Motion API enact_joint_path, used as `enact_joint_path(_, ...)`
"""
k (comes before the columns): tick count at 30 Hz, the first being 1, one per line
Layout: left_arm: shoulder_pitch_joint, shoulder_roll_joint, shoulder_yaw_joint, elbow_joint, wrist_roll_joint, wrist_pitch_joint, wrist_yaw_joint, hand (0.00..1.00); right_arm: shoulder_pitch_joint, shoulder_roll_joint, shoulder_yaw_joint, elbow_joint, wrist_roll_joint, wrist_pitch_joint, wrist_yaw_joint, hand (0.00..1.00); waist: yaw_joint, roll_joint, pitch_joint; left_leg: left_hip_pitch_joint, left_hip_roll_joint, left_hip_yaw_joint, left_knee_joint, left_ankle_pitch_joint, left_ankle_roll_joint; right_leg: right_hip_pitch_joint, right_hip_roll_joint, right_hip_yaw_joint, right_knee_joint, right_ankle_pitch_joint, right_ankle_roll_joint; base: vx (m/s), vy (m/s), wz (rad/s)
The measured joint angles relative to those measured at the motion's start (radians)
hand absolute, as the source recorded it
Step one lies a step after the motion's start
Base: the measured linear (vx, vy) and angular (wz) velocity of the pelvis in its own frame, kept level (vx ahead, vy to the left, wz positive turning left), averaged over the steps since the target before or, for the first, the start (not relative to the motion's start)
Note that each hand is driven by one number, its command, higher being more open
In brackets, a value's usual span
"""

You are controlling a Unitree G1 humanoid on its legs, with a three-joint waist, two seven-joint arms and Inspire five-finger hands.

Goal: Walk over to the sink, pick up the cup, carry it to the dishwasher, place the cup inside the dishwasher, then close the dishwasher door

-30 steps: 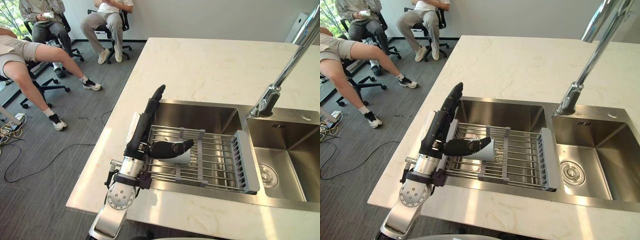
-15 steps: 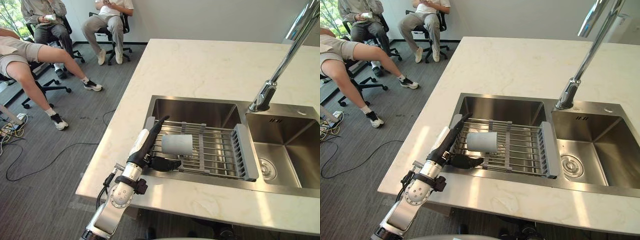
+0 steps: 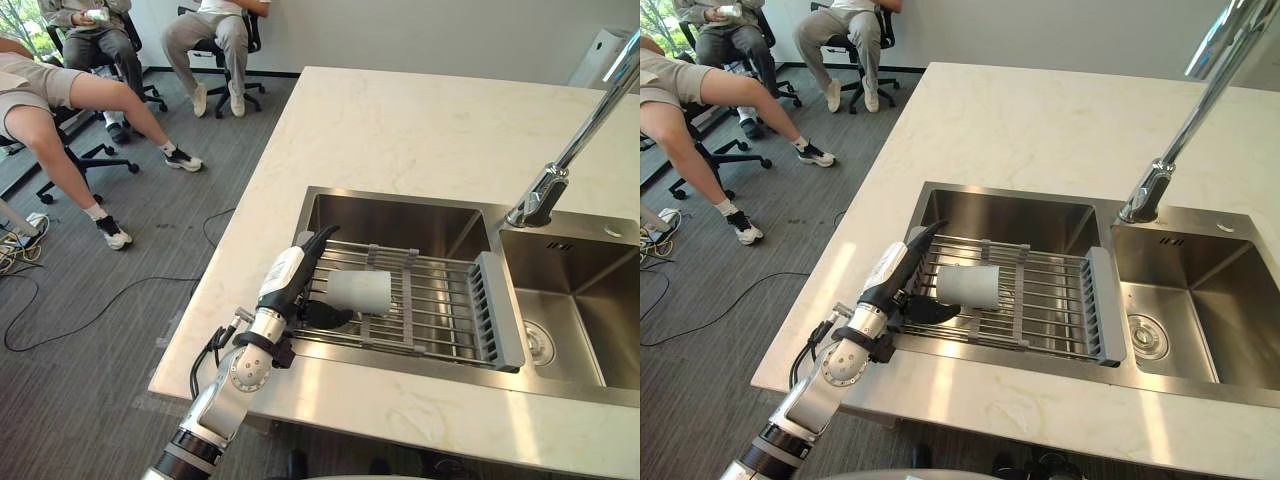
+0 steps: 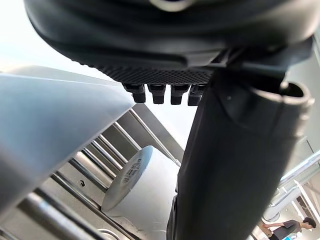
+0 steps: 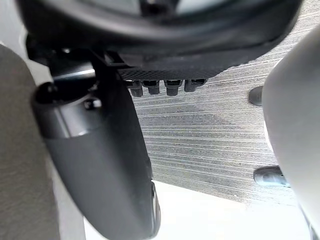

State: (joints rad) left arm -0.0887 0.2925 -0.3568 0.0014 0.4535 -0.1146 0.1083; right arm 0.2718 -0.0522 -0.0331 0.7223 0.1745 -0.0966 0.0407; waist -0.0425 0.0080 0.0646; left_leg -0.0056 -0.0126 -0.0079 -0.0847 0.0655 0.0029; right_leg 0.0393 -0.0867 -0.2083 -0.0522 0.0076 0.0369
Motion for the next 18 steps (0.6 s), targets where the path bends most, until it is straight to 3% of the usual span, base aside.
enact_joint_path(11, -0.071, 0.014, -0.047, 0.054, 0.04, 0.016, -0.001, 1.0, -0.007, 0.001, 0.001, 0.0, 0.0, 0.0, 0.0, 1.0, -0.007, -0.001, 0.007, -0.002, -0.001, -0.003, -0.001, 0.0, 0.0, 0.0, -0.001, -0.003, -0.005, 0.0, 0.0, 0.0, 0.0, 0.0)
enact_joint_path(18, -0.095, 0.031, -0.07, 0.055, 0.087, 0.017, -0.006, 1.0, -0.024, 0.0, 0.001, 0.001, 0.0, 0.005, -0.001, 1.0, -0.029, -0.002, 0.027, -0.001, -0.003, -0.006, -0.001, 0.0, 0.0, 0.003, -0.002, -0.007, -0.007, 0.0, 0.0, 0.0, 0.0, 0.0)
